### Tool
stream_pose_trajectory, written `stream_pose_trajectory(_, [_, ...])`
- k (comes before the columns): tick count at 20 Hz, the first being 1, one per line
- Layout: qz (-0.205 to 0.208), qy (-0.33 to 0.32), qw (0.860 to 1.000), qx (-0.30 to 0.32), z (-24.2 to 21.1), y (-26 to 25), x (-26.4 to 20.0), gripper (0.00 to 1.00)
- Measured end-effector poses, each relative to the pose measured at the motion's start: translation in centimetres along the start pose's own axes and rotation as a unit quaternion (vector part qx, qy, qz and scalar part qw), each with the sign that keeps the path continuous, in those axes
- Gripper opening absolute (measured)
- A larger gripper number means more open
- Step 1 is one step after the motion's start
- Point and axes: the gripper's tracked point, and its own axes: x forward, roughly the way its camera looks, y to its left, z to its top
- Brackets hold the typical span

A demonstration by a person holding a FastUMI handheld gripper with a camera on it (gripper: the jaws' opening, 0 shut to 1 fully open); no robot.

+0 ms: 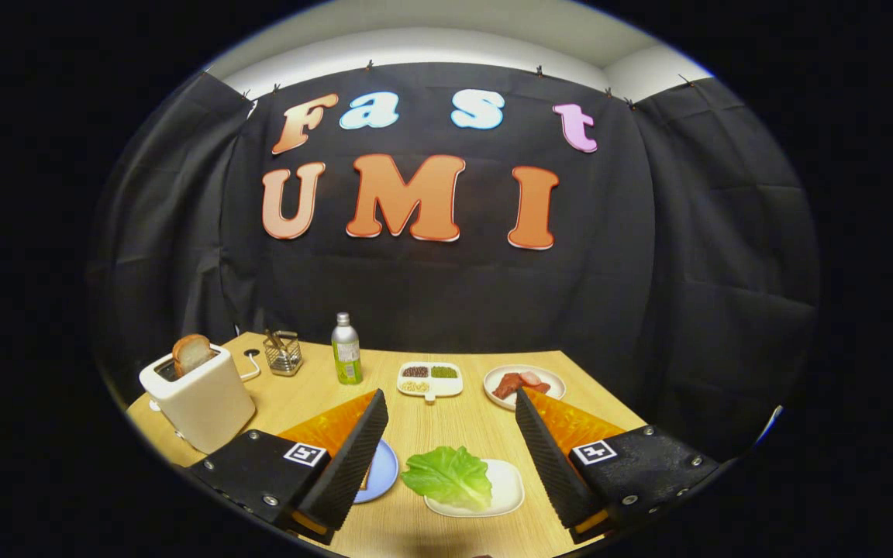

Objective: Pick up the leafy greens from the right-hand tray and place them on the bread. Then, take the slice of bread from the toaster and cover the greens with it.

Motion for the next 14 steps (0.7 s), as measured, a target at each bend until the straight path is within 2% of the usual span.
stream_pose_trajectory(5, [0.001,0.062,0.998,-0.016,-6.2,-0.6,3.2,1.0])
stream_pose_trajectory(14, [0.014,0.171,0.985,-0.03,-16.1,-0.7,6.4,1.0])
